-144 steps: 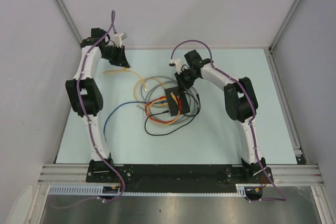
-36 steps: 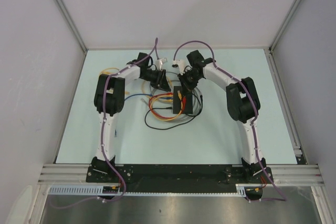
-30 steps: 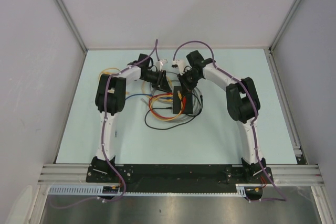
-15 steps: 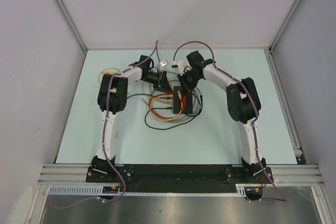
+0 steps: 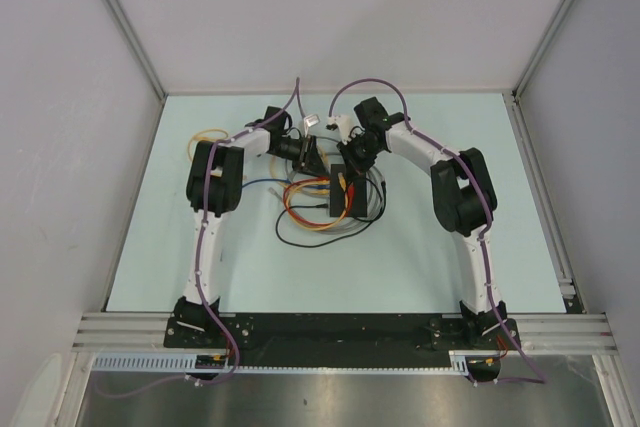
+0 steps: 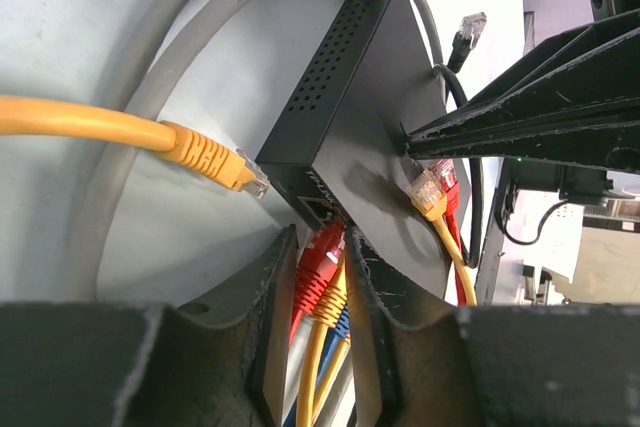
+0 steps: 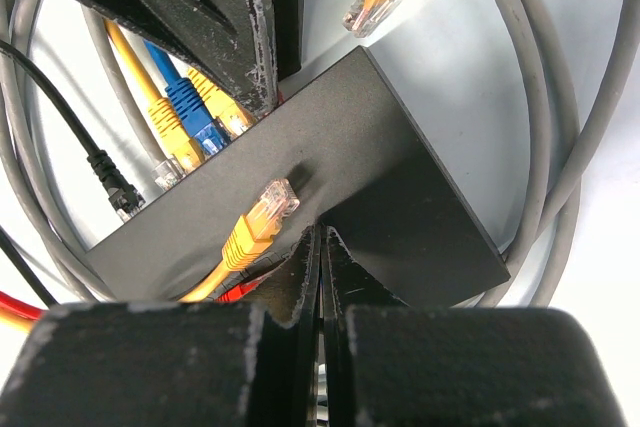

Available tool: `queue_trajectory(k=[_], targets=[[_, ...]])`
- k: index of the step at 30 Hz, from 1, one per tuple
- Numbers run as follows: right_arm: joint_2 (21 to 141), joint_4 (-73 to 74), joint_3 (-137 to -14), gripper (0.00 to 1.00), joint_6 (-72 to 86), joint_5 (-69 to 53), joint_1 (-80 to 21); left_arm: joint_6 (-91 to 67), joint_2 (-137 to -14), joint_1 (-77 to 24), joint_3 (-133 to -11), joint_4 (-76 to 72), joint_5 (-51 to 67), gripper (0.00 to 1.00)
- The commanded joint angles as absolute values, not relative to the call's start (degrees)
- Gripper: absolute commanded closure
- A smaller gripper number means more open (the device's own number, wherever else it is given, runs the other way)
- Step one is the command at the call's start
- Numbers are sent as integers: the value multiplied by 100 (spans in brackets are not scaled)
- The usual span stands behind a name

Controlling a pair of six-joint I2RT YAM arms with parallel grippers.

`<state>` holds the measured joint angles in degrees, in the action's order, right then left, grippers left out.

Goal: Pull the plug from the switch port

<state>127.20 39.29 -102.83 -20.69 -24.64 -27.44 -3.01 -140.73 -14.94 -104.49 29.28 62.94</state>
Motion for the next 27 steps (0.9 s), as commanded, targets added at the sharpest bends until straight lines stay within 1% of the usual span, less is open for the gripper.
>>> queue_trajectory(k=[1,10,12,13,14,15,16,18,25,26,27], targets=[[13060,4474,-9914,100,-2232,-1951,-2821,-255,-14177,-1556,-10608,2892,6706,70],[13069,4474,-9923,100,-2232,-1925,-2839,-211,-14229,-1573,-10661,2918,6855,72],[13087,4465,-9923,100,-2232,-1925,-2839,-132,-14265,-1591,-10731,3006,6890,68],[13087,4456,-9923,100,-2232,-1916,-2839,-97,-14273,-1608,-10766,3049,6865,62],[13087,4456,-9923,100,-2241,-1916,-2839,-79,-14282,-1617,-10793,3111,6873,62],[13078,4465,-9923,100,-2233,-1916,-2839,-79,-14291,-1626,-10802,3111,6873,63],[13078,4456,-9923,100,-2241,-1916,-2839,-79,-14300,-1626,-10810,3111,6890,67],[13087,4456,-9914,100,-2241,-1907,-2848,-70,-14291,-1626,-10802,3111,6908,71],[13078,4439,-9897,100,-2241,-1881,-2856,130,-14274,-1626,-10802,3225,7058,79],[13087,4438,-9896,100,-2241,-1890,-2856,149,-14273,-1626,-10793,3243,7058,78],[13078,4438,-9896,100,-2241,-1872,-2856,158,-14282,-1626,-10802,3269,7049,75]])
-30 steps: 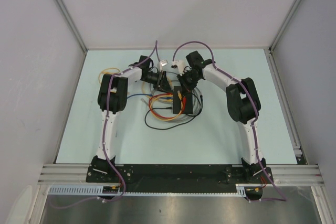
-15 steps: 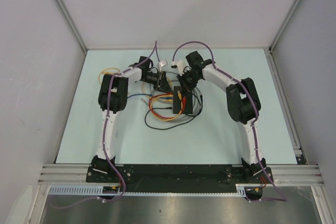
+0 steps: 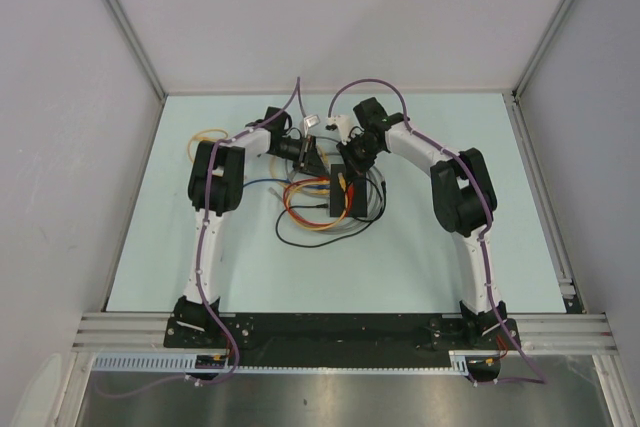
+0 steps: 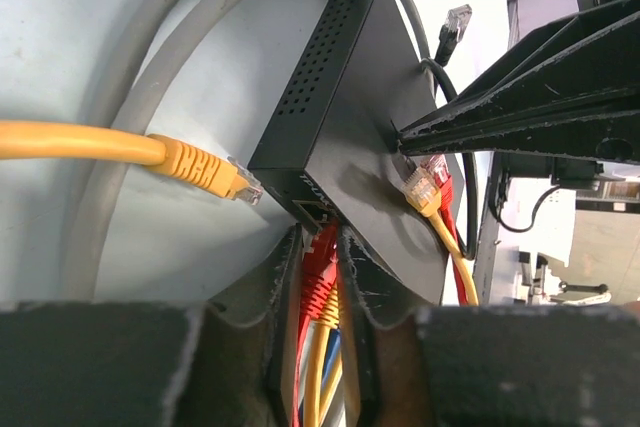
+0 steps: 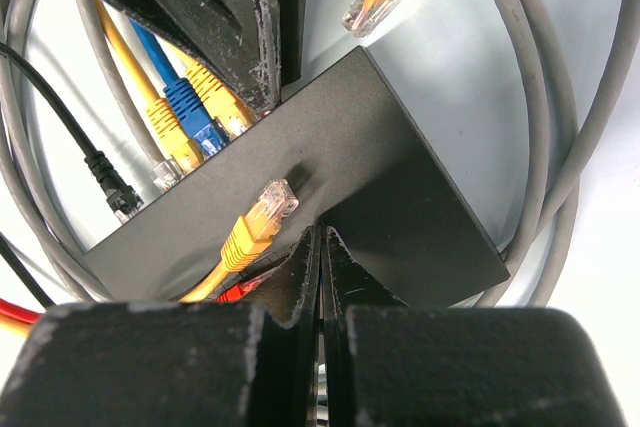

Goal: Pull the plug from the switch port

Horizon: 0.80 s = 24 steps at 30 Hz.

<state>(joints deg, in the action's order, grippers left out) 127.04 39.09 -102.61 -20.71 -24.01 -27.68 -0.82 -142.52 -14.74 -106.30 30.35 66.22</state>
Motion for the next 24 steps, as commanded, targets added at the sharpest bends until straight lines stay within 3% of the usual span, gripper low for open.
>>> queue_trajectory(k=[1,7,11,14,24], targets=[[13078,4438,-9896,100,-2241,-1863,-2856,158,-14291,-1635,-10793,3278,7014,71],[13078,4438,-9896,100,-2241,-1854,-2874,175,-14361,-1652,-10828,3366,6979,73],[13069,4430,-9870,100,-2241,-1837,-2883,316,-14353,-1687,-10863,3515,6900,92],[13069,4412,-9861,100,-2250,-1828,-2892,377,-14344,-1679,-10898,3594,6856,99],[13096,4403,-9861,100,-2259,-1819,-2900,984,-14317,-1617,-10881,4052,6741,100]])
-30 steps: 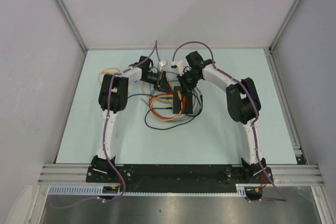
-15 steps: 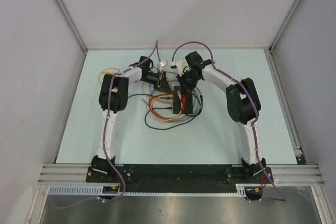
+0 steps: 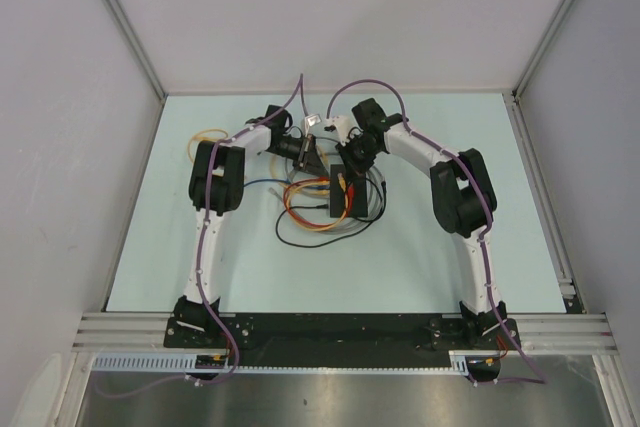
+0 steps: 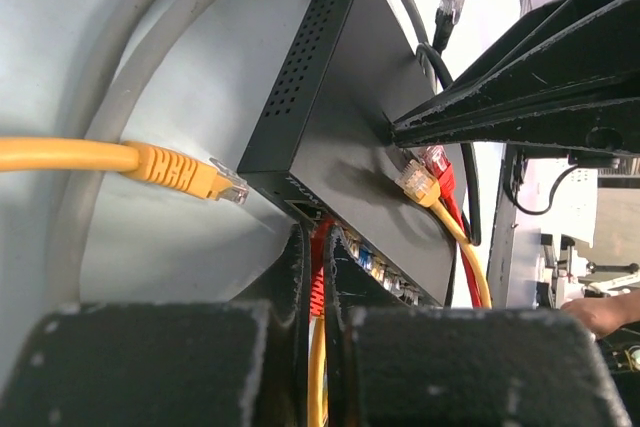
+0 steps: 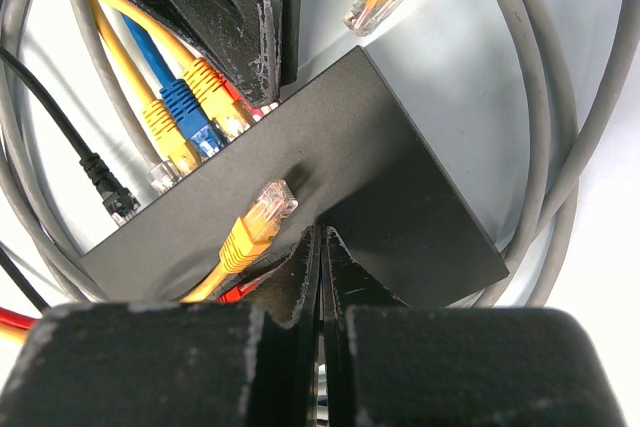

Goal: Pull the plug from the switch port

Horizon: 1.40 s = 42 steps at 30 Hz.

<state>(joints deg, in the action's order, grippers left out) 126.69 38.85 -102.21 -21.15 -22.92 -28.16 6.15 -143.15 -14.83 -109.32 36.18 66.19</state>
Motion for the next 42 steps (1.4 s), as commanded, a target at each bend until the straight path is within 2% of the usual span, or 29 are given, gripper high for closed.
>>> queue_trajectory(k=[1,8,15,19,24,28,32,34,35,38,42], targets=[[13096,4403,-9861,100,-2250,-1819,-2900,1002,-14300,-1617,-10872,4043,6741,100],[13113,4430,-9888,100,-2250,-1811,-2900,852,-14475,-1582,-11311,4008,6715,100],[13122,4421,-9879,100,-2259,-1793,-2892,1072,-14247,-1582,-10846,4122,6627,100],[13131,4421,-9896,100,-2267,-1784,-2883,1388,-14474,-1565,-11135,4744,6653,100],[13131,4430,-9897,100,-2250,-1802,-2857,1371,-14774,-1512,-12049,4967,6470,100],[13105,4412,-9844,100,-2250,-1793,-2856,1555,-14687,-1494,-11901,5115,6424,100],[13122,4412,-9835,100,-2259,-1793,-2848,1547,-14476,-1485,-11251,5019,6565,100],[13131,4412,-9861,100,-2250,-1802,-2865,1372,-14493,-1468,-11303,4931,6496,90],[13157,4403,-9870,100,-2259,-1810,-2848,1049,-14528,-1450,-11294,4696,6452,79],[13157,4403,-9870,100,-2259,-1819,-2848,460,-14598,-1397,-11294,4378,6337,68],[13113,4395,-9818,100,-2259,-1775,-2839,158,-14616,-1310,-11110,4149,6494,67]])
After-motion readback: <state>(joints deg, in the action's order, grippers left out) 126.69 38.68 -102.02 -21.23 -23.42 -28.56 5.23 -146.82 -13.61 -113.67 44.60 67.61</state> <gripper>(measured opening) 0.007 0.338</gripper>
